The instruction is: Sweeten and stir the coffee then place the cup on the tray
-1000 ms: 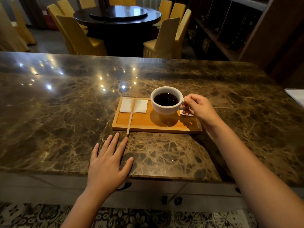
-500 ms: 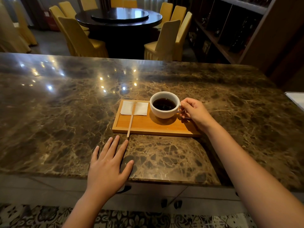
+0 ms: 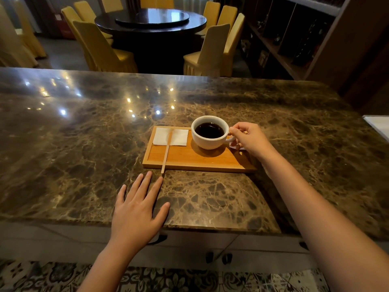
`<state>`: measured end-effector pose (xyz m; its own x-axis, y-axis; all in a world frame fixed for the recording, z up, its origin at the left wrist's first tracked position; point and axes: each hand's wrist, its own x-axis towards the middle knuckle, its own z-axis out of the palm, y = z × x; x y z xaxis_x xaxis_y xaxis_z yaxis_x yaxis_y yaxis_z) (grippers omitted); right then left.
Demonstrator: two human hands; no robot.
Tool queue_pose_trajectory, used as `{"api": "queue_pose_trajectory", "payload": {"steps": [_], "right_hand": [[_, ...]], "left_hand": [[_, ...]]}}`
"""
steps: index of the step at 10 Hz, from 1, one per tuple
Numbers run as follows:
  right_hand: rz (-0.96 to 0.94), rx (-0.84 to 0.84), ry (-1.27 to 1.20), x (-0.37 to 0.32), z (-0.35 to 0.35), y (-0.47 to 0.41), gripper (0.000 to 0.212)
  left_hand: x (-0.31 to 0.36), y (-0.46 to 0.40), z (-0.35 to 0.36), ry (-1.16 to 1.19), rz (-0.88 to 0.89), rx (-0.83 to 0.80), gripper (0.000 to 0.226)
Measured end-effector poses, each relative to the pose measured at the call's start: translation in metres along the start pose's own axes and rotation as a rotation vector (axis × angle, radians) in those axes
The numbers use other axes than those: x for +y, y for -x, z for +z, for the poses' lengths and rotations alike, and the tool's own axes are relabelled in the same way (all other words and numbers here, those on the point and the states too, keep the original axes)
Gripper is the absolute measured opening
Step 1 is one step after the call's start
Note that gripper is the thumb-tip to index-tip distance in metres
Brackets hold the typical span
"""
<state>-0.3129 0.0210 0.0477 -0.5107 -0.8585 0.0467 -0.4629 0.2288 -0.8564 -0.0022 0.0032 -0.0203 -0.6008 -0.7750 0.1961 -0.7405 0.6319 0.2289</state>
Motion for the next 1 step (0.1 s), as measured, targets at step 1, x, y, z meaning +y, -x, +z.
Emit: {"api": "queue_pose_trajectory", "payload": {"steps": [1], "right_hand": [[-0.020, 0.022, 0.073, -0.0046, -0.0026, 0.0040, 0.014]], "left_hand": [[0.0002, -0.0010, 0.0002, 0.003, -0.003, -0.002, 0.064]]}}
